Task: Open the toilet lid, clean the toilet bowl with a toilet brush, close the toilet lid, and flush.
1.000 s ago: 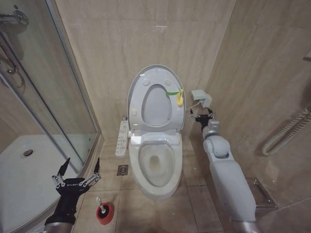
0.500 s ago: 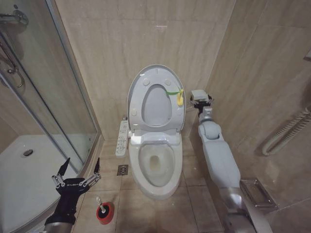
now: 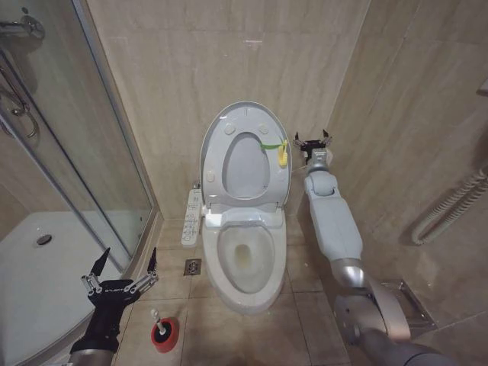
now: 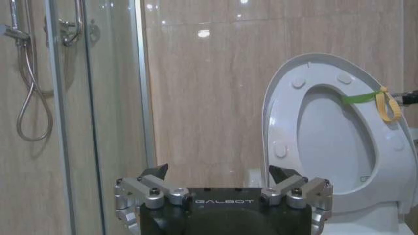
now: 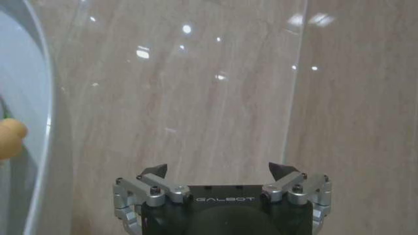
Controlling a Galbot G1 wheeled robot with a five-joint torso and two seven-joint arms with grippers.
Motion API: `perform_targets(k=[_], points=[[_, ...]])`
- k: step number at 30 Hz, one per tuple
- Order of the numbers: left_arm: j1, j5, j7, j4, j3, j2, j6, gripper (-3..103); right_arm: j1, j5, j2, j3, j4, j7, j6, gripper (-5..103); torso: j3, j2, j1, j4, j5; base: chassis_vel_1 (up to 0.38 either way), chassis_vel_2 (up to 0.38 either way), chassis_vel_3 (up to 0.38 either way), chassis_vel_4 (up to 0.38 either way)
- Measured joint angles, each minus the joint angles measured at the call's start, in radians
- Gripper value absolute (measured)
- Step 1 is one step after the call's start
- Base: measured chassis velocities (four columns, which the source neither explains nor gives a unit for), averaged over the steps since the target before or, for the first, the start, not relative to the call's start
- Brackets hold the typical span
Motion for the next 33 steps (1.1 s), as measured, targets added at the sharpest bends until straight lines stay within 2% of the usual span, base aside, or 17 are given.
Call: perform_targets(k=[2,8,14,19,27,33], points=[[0.000,0.000,0.000,0.000,0.000,0.000,0.000,100,0.022,-0.011,0.008,0.004,-0.049,-0.005,0.040,100,0.000,0.000,0.000,0.0001,-0.0003,0.000,0.000,0.000,0.000],[0.000,0.000,0.000,0.000,0.000,0.000,0.000,100,0.054,-0.029,0.022,0.011,-0.123,-0.016,0.095,100,0.000,0.000,0.000,-0.0001,-0.0002,0.000,0.000,0.000,0.000],[0.000,0.000,0.000,0.000,0.000,0.000,0.000,100,0.055,-0.035,0.028,0.010,-0.128,-0.031,0.102,100,0.000,0.000,0.000,0.0002,-0.0002,0.000,0.000,0.000,0.000],[0.000,0.000,0.000,0.000,0.000,0.000,0.000,100,0.018,-0.004,0.006,-0.009,-0.055,-0.058,0.062,100,0.000,0.000,0.000,0.0002,-0.0002,0.000,0.000,0.000,0.000],[0.000,0.000,0.000,0.000,0.000,0.000,0.000,100,-0.086,0.146,-0.061,-0.065,0.113,-0.099,-0.032,100,0.000,0.000,0.000,-0.0006,0.0000,0.000,0.000,0.000,0.000],[0.000,0.000,0.000,0.000,0.000,0.000,0.000,100,-0.125,0.202,-0.070,-0.076,0.170,-0.114,-0.068,100,0.000,0.000,0.000,-0.0012,-0.0001,0.000,0.000,0.000,0.000]])
